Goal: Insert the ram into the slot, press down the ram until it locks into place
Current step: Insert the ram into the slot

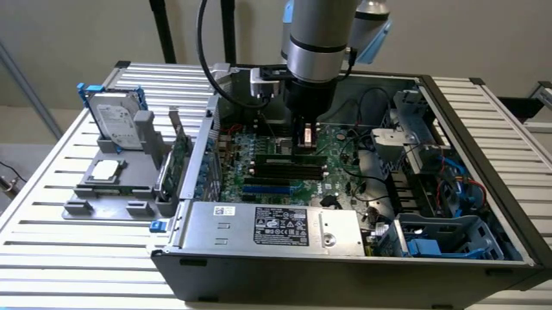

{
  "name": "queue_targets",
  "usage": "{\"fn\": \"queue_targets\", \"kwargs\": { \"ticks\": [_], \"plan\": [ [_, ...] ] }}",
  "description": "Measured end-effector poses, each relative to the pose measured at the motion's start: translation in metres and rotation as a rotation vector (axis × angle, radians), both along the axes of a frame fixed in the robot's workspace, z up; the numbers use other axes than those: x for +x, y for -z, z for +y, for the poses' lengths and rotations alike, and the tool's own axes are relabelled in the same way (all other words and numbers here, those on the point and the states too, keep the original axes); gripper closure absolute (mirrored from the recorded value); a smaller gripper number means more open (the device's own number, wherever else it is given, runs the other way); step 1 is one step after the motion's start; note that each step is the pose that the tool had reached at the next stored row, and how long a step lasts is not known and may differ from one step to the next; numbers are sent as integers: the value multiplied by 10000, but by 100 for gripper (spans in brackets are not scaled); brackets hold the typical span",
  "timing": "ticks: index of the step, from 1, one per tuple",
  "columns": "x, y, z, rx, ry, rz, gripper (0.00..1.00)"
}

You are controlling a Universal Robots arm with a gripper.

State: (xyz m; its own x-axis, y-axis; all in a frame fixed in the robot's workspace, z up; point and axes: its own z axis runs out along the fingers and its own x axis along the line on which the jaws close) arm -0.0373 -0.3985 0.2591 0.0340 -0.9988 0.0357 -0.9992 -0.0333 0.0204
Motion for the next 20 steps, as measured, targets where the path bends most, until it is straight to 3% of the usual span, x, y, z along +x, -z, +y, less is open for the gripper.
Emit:
{"fn": "queue_targets", "kwargs": {
  "ticks": [6, 13, 20],
  "plan": [
    [-1, 37, 17, -23, 234, -28, 87],
    [-6, 75, 26, -67, 363, -192, 87],
    [-32, 120, 56, -159, 363, -210, 87]
  ]
}}
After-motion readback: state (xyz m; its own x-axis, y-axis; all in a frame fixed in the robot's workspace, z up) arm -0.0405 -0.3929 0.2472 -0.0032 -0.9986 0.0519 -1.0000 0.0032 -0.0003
